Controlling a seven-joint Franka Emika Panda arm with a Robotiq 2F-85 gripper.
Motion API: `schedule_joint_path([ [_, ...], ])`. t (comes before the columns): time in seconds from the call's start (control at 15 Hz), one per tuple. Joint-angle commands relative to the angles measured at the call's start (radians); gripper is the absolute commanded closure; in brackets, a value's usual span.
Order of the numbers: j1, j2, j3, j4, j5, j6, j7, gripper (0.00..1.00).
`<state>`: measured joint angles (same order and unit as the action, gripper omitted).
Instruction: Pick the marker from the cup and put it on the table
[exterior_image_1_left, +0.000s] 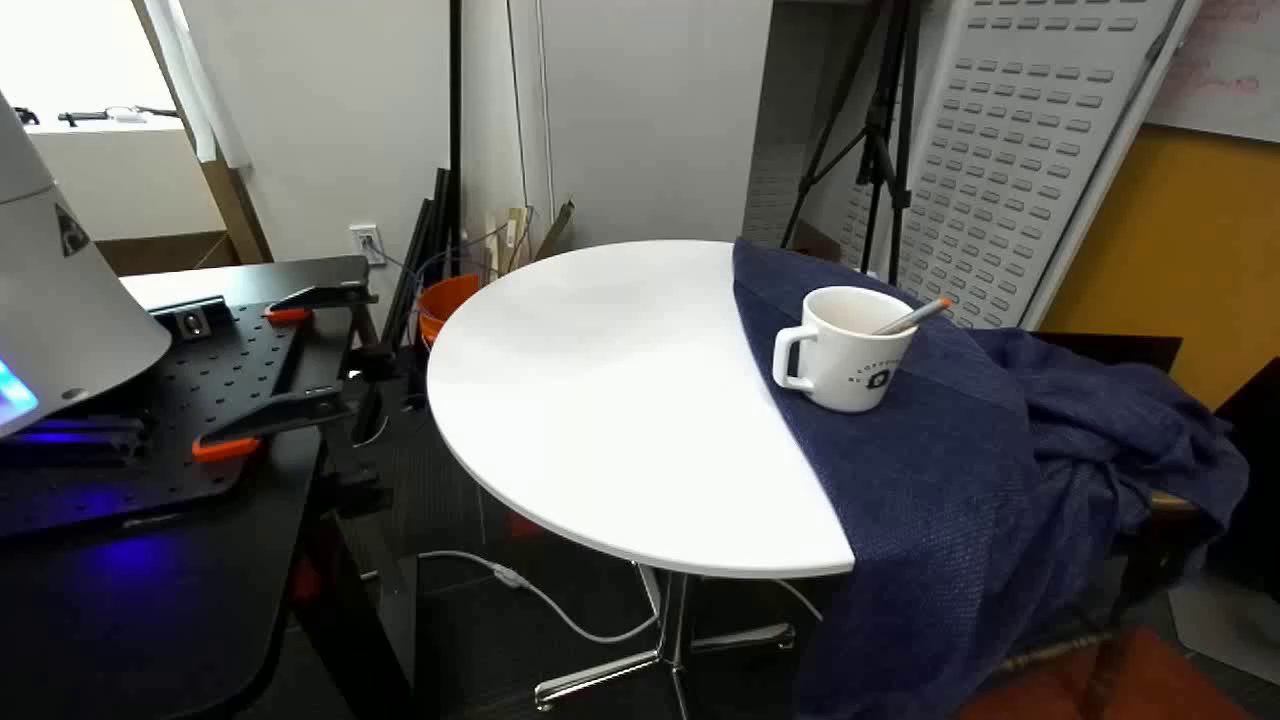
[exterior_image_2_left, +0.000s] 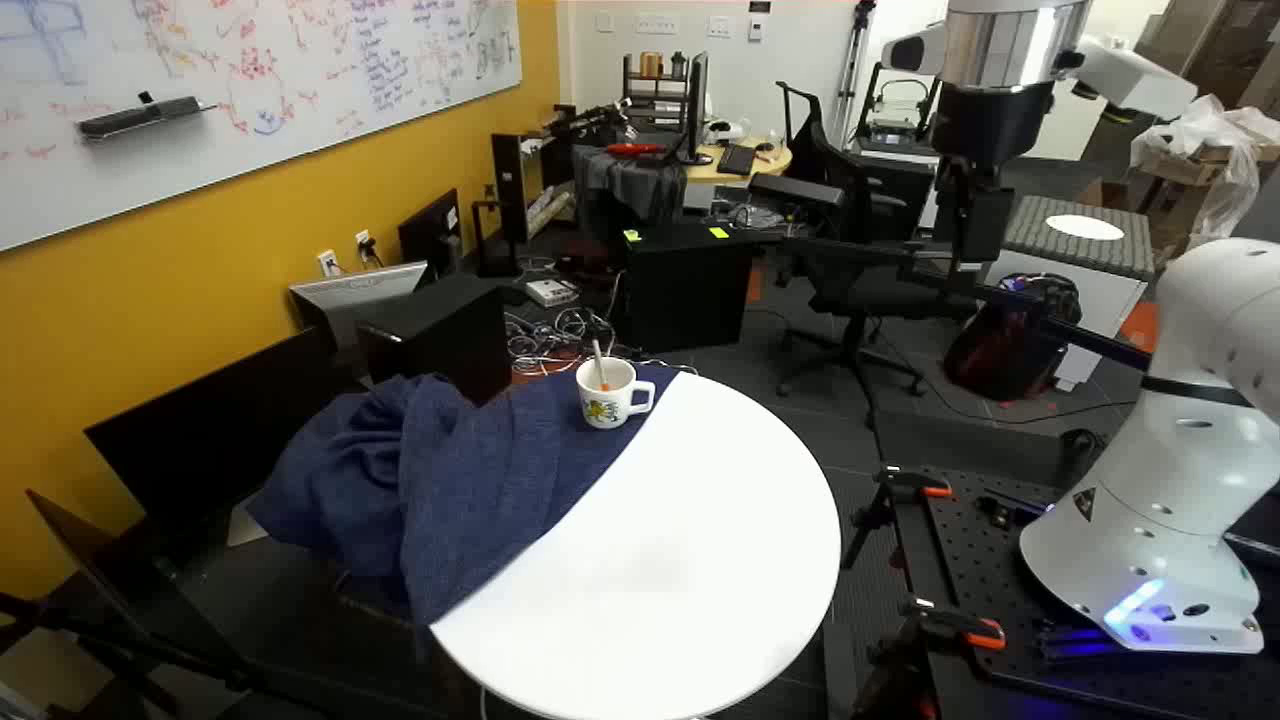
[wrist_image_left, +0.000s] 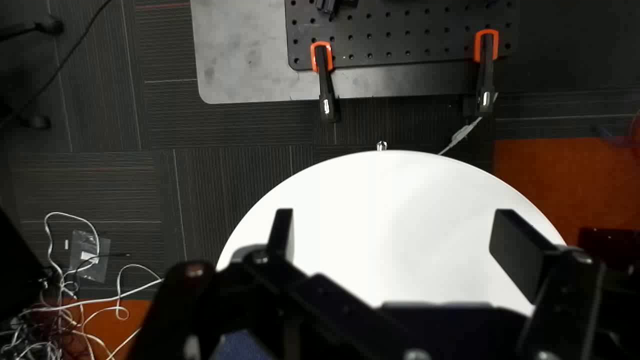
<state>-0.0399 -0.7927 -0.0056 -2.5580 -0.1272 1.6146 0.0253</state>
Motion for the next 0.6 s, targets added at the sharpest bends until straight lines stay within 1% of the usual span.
schedule_joint_path([
  [0.0,0.003,0.001,-0.002,0.002,-0.001,-0.002,0.002,0.00],
  [0.33,0.003,0.001,-0.002,0.002,-0.001,-0.002,0.002,0.00],
  [0.53,0.000,0.000,-0.001,-0.001,-0.001,0.036,0.014,0.00],
])
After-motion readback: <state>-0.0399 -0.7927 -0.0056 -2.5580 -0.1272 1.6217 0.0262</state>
